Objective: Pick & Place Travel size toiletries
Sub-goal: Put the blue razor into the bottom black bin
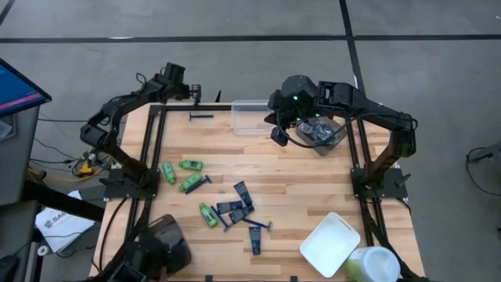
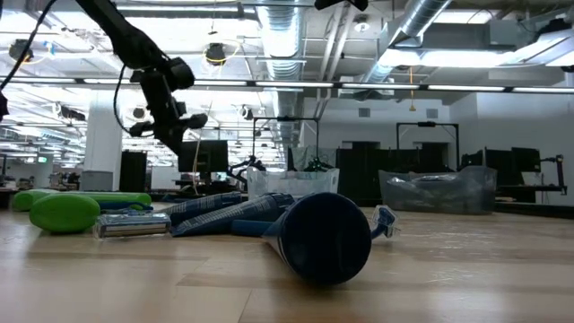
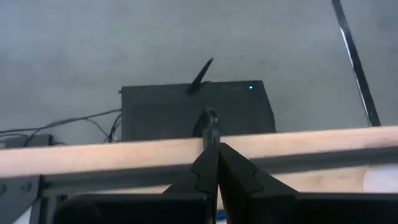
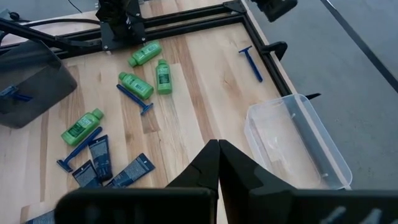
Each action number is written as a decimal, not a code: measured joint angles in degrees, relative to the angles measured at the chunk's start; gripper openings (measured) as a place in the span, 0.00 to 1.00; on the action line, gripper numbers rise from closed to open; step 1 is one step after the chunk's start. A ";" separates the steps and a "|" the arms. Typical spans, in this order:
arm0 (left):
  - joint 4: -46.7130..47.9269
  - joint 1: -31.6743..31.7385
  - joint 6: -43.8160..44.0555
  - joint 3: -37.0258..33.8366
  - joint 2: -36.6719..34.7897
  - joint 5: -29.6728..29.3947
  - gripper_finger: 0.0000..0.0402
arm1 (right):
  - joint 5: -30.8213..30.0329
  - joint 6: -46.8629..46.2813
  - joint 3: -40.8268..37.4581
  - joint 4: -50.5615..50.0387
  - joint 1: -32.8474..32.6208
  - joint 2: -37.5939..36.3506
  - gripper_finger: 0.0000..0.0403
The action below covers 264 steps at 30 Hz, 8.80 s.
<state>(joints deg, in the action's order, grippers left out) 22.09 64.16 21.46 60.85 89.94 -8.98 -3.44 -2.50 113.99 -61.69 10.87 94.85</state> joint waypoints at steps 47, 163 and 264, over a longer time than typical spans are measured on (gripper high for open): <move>12.12 -1.57 -6.09 2.18 8.77 -3.27 0.00 | 0.02 1.19 0.00 0.89 0.02 0.00 0.00; 11.17 -22.37 -10.73 2.44 11.67 2.94 0.26 | 0.26 2.57 -0.02 -1.40 -2.25 0.01 0.00; -5.18 -17.89 59.36 -7.48 5.58 -14.64 0.00 | 0.63 8.96 -0.02 -2.16 -2.12 0.02 0.00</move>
<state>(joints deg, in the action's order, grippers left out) 16.91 46.27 80.82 53.36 95.53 -23.62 -2.81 6.46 113.97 -63.86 8.75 94.87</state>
